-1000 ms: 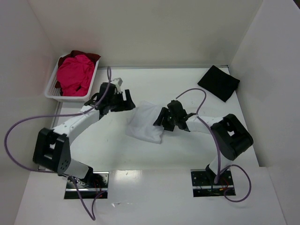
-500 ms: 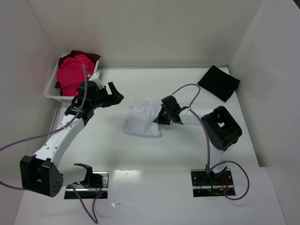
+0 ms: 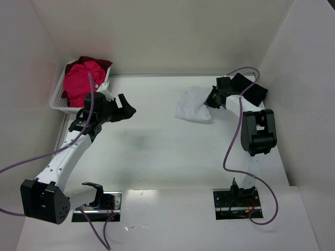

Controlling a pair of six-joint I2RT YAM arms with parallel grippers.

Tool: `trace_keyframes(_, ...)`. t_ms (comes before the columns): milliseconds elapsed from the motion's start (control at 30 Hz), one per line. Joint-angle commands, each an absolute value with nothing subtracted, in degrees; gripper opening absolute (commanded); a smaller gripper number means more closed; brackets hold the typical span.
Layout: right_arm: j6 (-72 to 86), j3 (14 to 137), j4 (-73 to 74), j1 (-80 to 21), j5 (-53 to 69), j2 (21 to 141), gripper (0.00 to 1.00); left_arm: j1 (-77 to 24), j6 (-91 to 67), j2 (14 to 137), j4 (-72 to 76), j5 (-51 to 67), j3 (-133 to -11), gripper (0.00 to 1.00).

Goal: Fold and stack the t-shirts
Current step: Put the neatly folded tshirt into the corner of the board with the right arm

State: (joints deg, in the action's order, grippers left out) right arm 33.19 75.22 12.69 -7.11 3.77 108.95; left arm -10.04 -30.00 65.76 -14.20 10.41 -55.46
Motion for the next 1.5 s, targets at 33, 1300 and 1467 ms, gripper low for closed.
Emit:
trace_keyframes(33, 28.13, 86.18, 16.87, -6.15, 6.33, 113.71, 0.0, -9.67, -28.83, 64.86, -13.97, 12.74, -54.32, 0.92)
trace_keyframes(1300, 19.78, 118.84, 36.56, 17.23, -0.36, 122.26, 0.32, -8.61, -27.25, 76.56, -15.82, 20.3, -62.23, 0.92)
trace_keyframes(1467, 20.91, 113.82, 35.33, 17.23, -0.35, 118.4, 0.82, -8.61, -26.72, 76.03, -16.34, 20.3, -62.75, 0.92)
